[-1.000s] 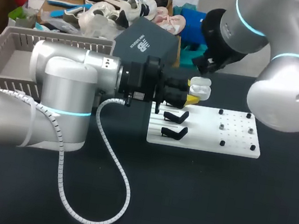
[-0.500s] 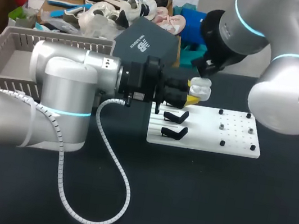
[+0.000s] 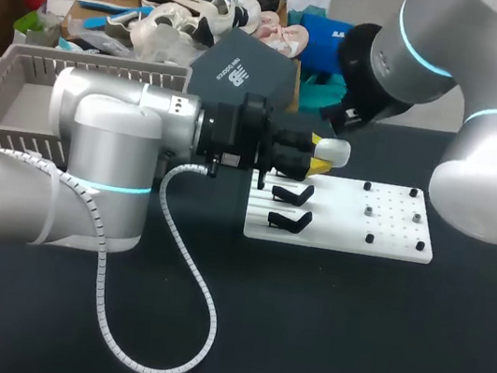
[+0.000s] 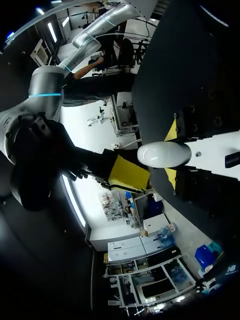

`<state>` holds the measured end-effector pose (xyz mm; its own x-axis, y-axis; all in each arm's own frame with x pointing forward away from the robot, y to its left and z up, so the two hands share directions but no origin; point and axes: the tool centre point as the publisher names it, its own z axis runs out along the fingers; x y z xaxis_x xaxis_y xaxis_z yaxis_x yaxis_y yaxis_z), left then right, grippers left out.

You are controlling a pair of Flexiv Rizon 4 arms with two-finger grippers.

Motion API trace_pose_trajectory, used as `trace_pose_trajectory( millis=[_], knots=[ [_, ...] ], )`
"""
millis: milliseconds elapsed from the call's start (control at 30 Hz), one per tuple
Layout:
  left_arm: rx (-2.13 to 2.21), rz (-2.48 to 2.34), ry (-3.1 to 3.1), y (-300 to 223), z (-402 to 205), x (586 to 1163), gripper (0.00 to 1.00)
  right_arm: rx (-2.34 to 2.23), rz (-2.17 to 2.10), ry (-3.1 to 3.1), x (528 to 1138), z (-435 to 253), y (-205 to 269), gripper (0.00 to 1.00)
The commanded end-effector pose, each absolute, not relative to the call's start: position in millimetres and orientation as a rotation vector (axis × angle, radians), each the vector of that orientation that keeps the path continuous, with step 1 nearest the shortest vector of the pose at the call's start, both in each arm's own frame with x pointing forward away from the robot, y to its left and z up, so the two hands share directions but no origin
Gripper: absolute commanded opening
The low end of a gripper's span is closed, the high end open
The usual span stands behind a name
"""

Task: Pick up each earbud case from the left stands, insert the matching earbuds, close the lid, and place the case in the box.

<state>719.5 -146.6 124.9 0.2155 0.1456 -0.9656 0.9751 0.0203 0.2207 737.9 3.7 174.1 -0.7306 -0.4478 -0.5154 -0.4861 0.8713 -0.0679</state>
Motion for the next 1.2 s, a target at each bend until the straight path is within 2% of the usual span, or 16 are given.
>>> trace_pose_trajectory(
  millis=[33,167,300,733,1200],
  knots=[
    [1.379,-0.946,1.161,-146.4,124.7,719.1,0.00,-0.648,0.085,2.467,722.6,181.8,-2.6,0.20],
    [1.379,-0.946,1.161,-146.4,124.7,719.1,0.00,-0.603,0.080,2.442,710.3,188.9,-12.4,0.20],
    [1.374,-0.863,1.177,-115.8,135.4,726.7,0.00,-0.545,0.064,2.434,697.4,190.7,-26.5,0.20],
    [1.311,-0.484,1.297,23.5,173.0,758.5,0.00,-0.405,0.051,2.508,675.5,158.8,-52.2,0.19],
    [1.200,-0.318,1.506,140.9,124.1,802.4,0.00,-0.306,0.038,2.621,688.5,120.0,-49.1,0.14]
  ],
)
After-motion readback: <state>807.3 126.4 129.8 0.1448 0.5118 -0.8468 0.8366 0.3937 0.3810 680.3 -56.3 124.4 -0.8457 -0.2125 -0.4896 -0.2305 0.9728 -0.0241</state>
